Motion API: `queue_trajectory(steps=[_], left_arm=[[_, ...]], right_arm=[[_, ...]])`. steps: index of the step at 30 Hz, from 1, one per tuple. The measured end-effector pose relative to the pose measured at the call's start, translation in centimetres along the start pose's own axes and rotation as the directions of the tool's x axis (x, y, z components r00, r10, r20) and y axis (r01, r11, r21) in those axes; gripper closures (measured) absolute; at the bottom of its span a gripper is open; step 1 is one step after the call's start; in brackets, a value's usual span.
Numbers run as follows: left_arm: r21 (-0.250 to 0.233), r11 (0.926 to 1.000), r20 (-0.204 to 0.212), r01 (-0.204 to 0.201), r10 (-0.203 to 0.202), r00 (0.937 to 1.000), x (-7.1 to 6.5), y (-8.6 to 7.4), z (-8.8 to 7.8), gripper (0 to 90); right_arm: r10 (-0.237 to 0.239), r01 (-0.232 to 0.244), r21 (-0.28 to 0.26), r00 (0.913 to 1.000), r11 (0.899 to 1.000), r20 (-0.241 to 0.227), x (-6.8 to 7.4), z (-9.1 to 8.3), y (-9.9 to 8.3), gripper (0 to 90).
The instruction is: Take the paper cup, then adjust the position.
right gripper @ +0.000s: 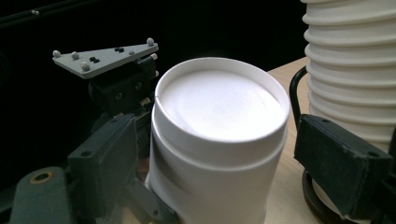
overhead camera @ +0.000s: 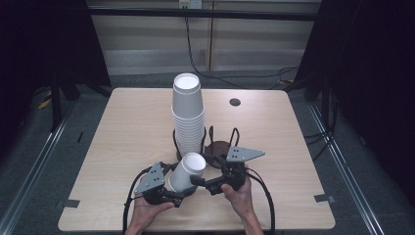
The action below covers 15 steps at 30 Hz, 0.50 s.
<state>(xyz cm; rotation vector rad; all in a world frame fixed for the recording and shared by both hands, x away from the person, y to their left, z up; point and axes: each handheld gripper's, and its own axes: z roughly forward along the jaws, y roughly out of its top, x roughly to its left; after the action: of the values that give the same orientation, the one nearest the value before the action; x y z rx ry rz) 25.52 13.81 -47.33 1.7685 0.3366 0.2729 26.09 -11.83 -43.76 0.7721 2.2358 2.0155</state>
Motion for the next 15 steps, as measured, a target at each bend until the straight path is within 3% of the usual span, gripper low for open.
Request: queue_trajectory(steps=[9,15], left_arm=[[0.060,0.9982,-0.003,0.004,-0.003,1.0000,0.8,0.3,-0.5,16.7],[0.120,0.9926,0.017,-0.017,0.015,0.9997,1.0,0.9,-0.7,16.7]], right_arm=[[-0.027,0.027,0.026,0.9996,0.999,-0.002,-0.1,-0.9,0.0,12.8],[-0.049,0.048,0.089,0.9987,0.995,0.011,-0.3,-1.5,-0.3,12.9]])
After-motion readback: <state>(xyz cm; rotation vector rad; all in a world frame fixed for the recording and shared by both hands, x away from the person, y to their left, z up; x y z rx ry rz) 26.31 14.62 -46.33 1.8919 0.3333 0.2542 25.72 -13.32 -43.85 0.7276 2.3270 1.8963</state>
